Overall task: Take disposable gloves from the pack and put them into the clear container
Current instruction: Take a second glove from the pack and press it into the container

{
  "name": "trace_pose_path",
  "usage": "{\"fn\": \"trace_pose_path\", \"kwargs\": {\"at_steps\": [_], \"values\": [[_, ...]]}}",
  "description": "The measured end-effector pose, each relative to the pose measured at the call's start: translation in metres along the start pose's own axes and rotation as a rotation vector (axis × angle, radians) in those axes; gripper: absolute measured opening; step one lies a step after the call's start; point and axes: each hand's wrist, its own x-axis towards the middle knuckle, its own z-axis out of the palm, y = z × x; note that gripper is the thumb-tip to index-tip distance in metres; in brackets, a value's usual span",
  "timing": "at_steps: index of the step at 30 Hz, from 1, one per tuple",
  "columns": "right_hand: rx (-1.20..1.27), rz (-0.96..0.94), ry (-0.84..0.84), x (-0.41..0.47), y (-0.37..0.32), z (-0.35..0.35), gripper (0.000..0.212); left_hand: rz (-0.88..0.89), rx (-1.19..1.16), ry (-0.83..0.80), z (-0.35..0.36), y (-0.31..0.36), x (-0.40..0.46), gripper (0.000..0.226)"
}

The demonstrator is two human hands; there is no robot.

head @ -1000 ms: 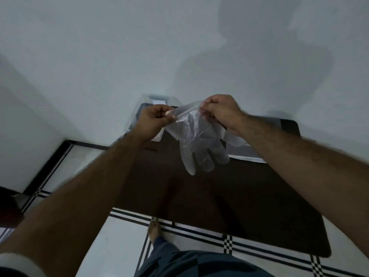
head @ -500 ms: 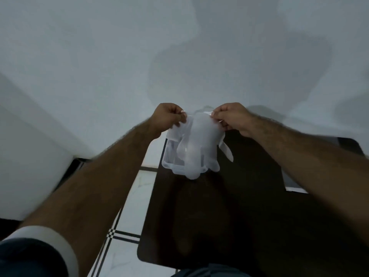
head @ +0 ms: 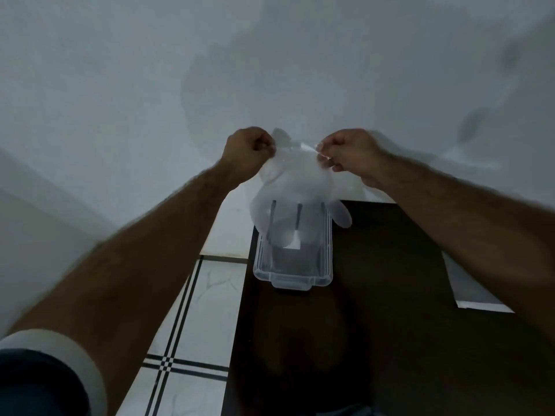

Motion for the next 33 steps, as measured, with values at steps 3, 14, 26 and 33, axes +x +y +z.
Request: {"fn": "trace_pose_path", "kwargs": {"at_steps": [3,14,26,33], "values": [[0.035,-0.115,0.052,-0.001,-0.014,-0.004,0.002,0.107,-0.053,0.144,-0.006,0.005,0.002,0.01],[-0.096,-0.577,-0.009,-0.057,0.009,-0.004,0.012,0.535,0.071,0.359,-0.013,0.001,-0.06,0.007],[-0.497,-0.556,-0.127,-0.037,0.084,0.016,0.016,0.64,0.468,0.036,0.039,-0.086,-0.07,0.015],[-0.693,-0.516,-0.28,-0.036,0.12,0.026,0.023,0.566,0.489,-0.049,0.071,-0.122,-0.084,0.014]]}}
